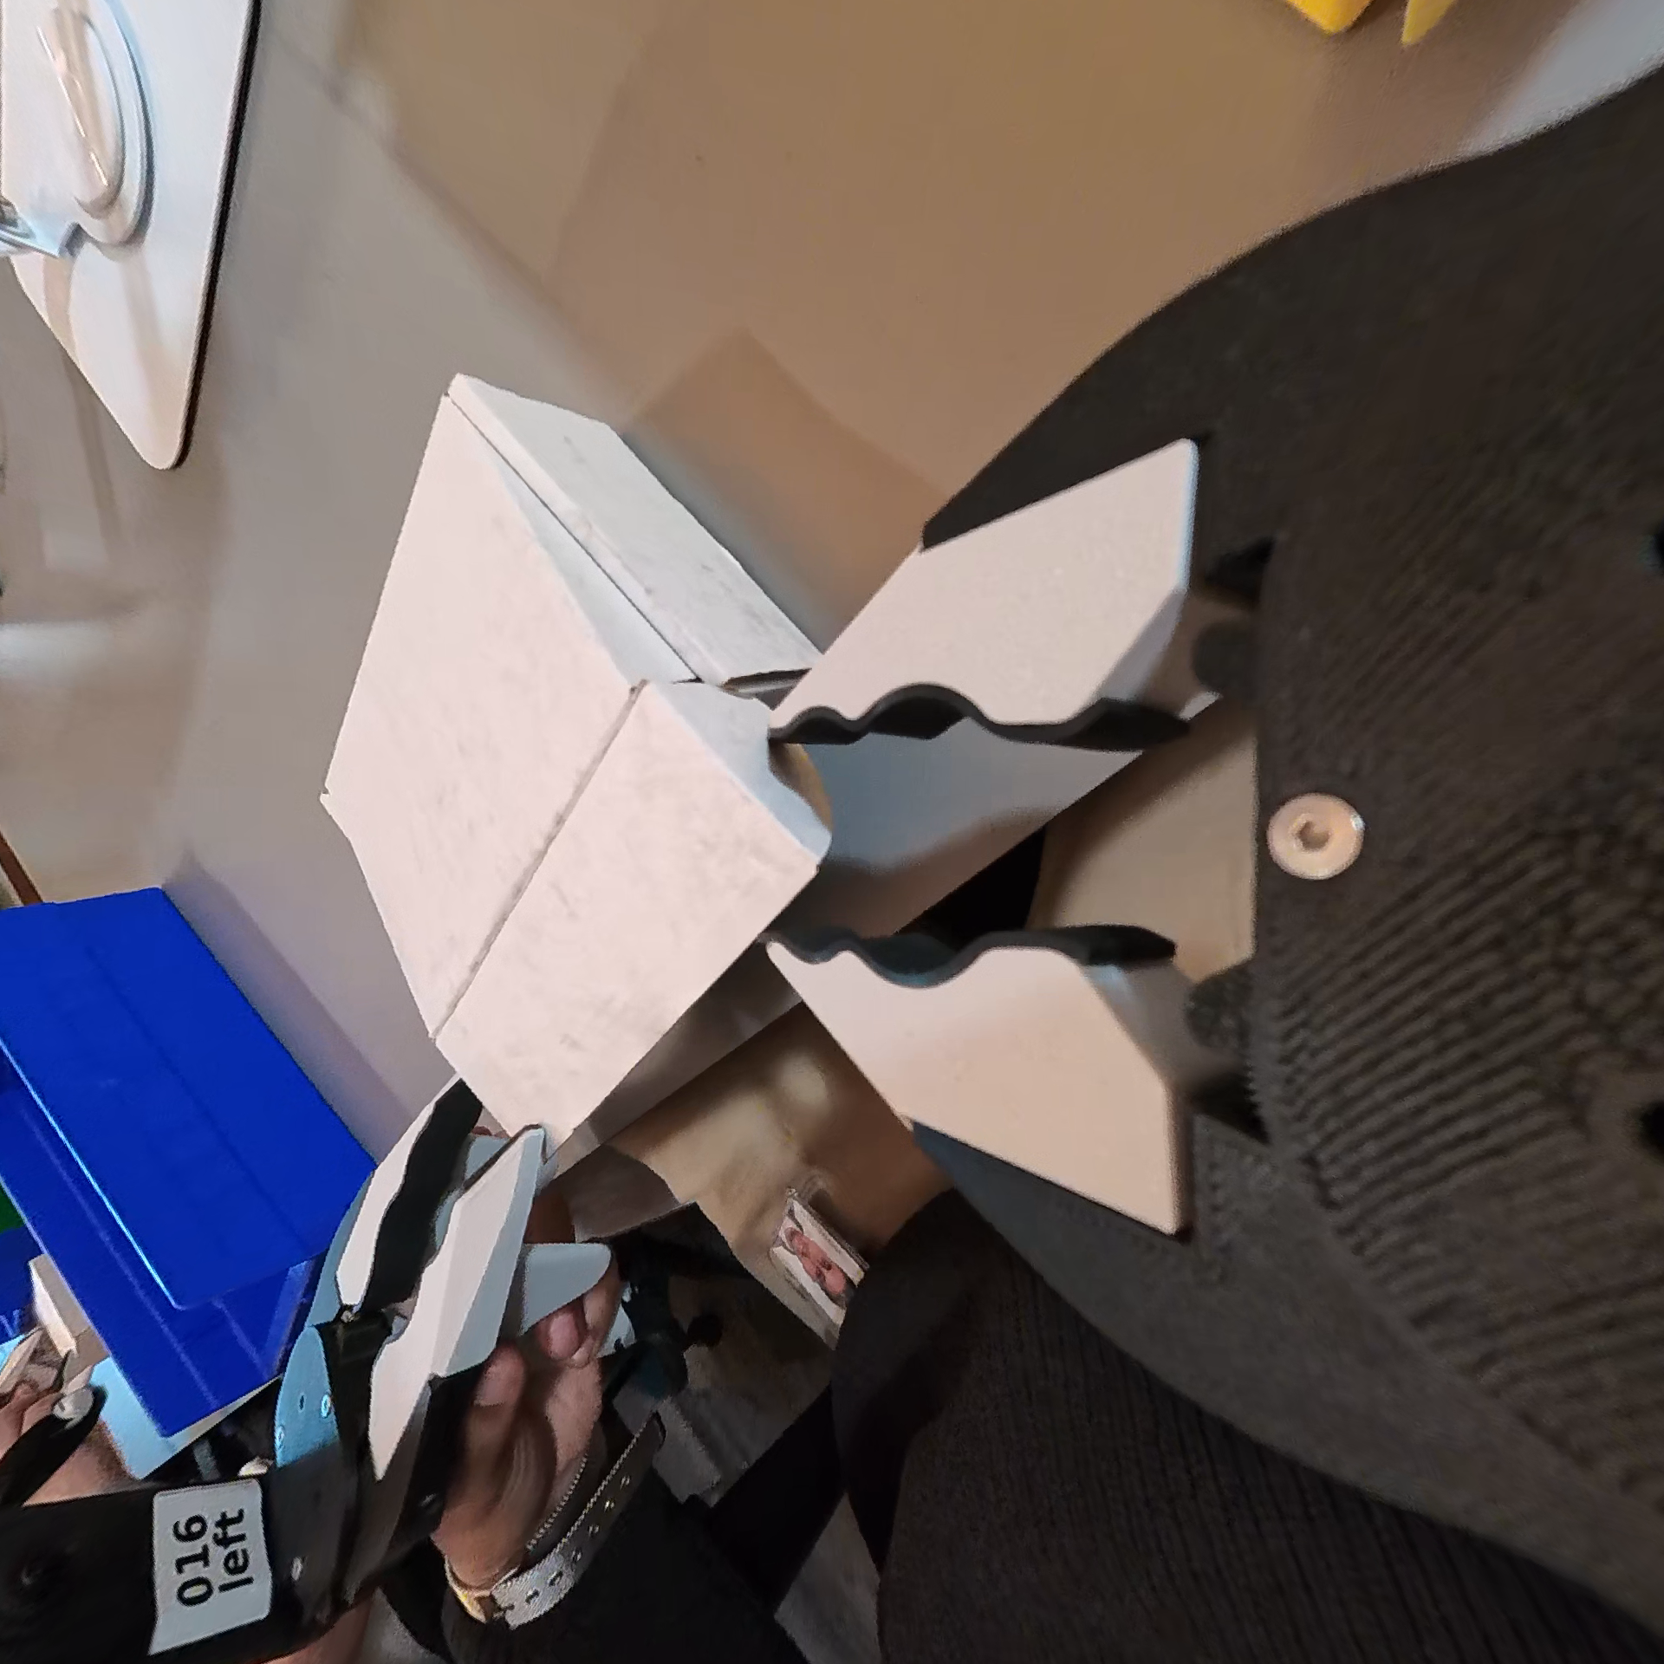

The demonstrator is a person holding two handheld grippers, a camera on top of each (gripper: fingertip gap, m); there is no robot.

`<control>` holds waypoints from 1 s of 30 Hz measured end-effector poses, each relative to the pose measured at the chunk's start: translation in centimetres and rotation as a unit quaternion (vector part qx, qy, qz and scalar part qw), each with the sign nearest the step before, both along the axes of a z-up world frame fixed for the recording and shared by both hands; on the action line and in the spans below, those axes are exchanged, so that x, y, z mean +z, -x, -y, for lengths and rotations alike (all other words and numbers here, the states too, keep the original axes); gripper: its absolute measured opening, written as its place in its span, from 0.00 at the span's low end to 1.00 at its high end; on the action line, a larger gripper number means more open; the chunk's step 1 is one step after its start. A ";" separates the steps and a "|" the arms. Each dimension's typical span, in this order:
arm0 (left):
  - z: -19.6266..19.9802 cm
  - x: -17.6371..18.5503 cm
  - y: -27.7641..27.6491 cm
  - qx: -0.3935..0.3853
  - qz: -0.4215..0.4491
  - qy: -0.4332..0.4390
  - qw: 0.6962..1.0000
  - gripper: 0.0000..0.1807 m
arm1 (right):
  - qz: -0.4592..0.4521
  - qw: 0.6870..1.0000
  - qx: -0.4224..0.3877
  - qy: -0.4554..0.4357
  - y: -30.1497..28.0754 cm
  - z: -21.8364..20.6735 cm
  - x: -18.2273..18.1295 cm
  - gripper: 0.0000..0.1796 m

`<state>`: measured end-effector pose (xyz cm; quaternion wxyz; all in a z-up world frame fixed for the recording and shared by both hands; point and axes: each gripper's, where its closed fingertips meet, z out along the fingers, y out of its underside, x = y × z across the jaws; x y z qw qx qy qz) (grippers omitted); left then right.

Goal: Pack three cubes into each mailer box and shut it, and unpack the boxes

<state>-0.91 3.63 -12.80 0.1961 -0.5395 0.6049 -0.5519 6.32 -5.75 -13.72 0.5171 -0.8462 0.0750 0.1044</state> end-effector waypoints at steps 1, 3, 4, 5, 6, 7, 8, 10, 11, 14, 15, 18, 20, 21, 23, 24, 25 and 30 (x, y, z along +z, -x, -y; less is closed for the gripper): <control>0.0 0.0 0.0 0.000 -0.001 0.000 1.000 0.19 | -0.001 1.000 0.000 0.000 0.0 0.0 0.0 0.22; 0.0 0.1 0.0 0.001 0.001 -0.013 1.000 0.19 | 0.000 1.000 -0.001 -0.001 0.0 0.0 0.0 0.22; -0.1 0.1 0.0 0.003 0.005 -0.025 1.000 0.19 | 0.002 1.000 -0.001 -0.001 0.0 0.0 0.0 0.22; -0.2 0.2 0.0 0.006 0.009 -0.040 0.999 0.19 | 0.004 1.000 -0.001 -0.001 -0.1 0.0 0.0 0.22; -0.2 0.2 0.0 0.007 0.013 -0.057 0.998 0.20 | 0.005 1.000 -0.001 -0.001 -0.1 0.0 0.0 0.23; -0.2 0.1 0.0 0.008 0.016 -0.071 0.997 0.20 | 0.007 1.000 -0.001 -0.001 -0.1 0.0 0.0 0.23; -0.2 0.1 0.0 0.009 0.018 -0.080 0.997 0.20 | 0.009 1.000 -0.001 -0.001 -0.1 0.0 0.0 0.23; -0.1 0.1 0.0 0.010 0.020 -0.084 0.996 0.20 | 0.014 1.000 -0.002 0.000 -0.2 0.1 0.0 0.23; -0.2 0.1 0.0 0.011 0.019 -0.084 0.996 0.20 | 0.016 1.000 -0.003 0.000 -0.3 0.1 0.1 0.24; -0.2 0.2 0.0 0.015 0.019 -0.087 0.996 0.21 | 0.017 1.000 -0.005 -0.004 -0.6 0.2 0.2 0.24; -0.2 0.2 0.0 0.016 0.020 -0.090 0.996 0.21 | 0.016 1.000 -0.005 -0.005 -0.6 0.2 0.3 0.25; -0.2 0.3 0.1 0.017 0.022 -0.095 0.995 0.21 | 0.019 1.000 -0.007 -0.005 -0.7 0.2 0.3 0.24; -0.2 0.2 0.1 0.017 0.023 -0.096 0.995 0.21 | 0.030 0.999 -0.010 -0.001 -0.8 0.2 0.3 0.24; -0.2 0.2 0.1 0.017 0.022 -0.096 0.995 0.21 | 0.037 0.999 -0.010 -0.001 -0.8 0.2 0.3 0.24; -0.2 0.2 0.1 0.017 0.022 -0.095 0.995 0.21 | 0.045 0.999 -0.010 -0.001 -0.8 0.2 0.4 0.23; -0.2 0.2 0.1 0.018 0.022 -0.095 0.995 0.21 | 0.046 0.999 -0.010 -0.001 -0.8 0.2 0.4 0.23; -0.2 0.2 0.1 0.018 0.022 -0.095 0.995 0.21 | 0.046 0.999 -0.010 -0.001 -0.8 0.2 0.4 0.23; -0.1 0.1 0.0 0.016 0.020 -0.096 0.995 0.21 | 0.053 0.998 -0.014 -0.005 -1.1 0.4 0.8 0.23</control>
